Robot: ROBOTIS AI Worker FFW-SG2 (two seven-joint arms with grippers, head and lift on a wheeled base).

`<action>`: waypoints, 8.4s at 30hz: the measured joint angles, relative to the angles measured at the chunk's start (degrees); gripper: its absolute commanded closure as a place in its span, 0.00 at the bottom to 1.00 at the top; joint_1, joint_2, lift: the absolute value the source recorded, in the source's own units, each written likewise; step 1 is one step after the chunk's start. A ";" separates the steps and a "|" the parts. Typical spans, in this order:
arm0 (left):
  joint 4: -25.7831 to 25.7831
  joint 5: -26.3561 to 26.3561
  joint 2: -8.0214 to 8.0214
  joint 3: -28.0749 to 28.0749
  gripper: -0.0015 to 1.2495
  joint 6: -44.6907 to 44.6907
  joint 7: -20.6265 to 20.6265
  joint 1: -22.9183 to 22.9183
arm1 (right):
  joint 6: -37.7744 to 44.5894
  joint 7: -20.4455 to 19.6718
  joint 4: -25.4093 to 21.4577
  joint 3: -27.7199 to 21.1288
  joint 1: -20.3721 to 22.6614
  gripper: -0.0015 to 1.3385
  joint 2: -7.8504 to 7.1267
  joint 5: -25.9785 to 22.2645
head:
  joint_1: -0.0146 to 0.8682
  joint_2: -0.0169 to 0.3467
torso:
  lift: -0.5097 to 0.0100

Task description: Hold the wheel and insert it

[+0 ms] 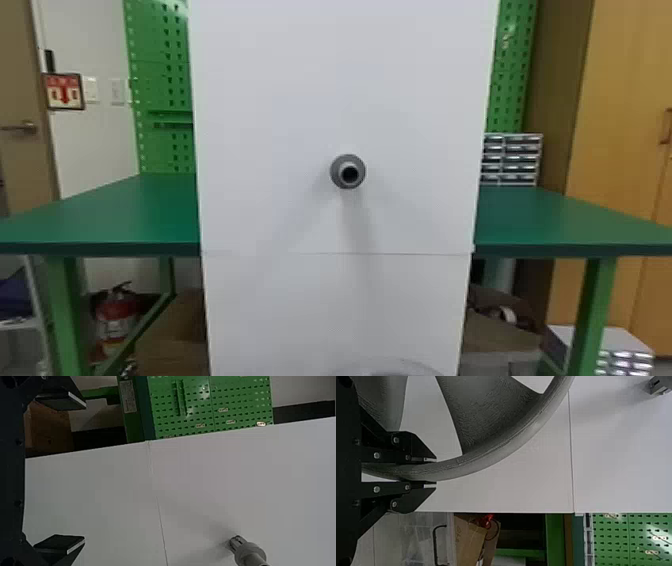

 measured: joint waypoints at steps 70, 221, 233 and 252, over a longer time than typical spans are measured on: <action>-25.05 6.22 0.55 -2.67 0.08 26.13 -11.51 -9.48 | 18.36 0.78 -15.09 -0.71 -4.73 0.87 -1.02 -1.57 | 0.25 0.07 | 0.13; -29.66 5.19 2.54 -5.71 0.08 28.82 -9.61 -6.62 | 56.25 0.43 -27.94 0.77 -39.58 0.87 3.41 4.33 | 0.25 0.07 | 0.13; -29.50 5.10 2.72 -5.94 0.08 28.82 -9.60 -6.76 | 58.89 -2.04 -27.95 0.75 -41.59 0.87 3.41 3.89 | 0.25 0.07 | 0.13; -29.40 5.09 2.73 -6.23 0.08 28.82 -9.60 -7.08 | 59.50 -4.54 -28.01 0.41 -42.88 0.87 3.41 2.20 | 0.25 0.07 | 0.13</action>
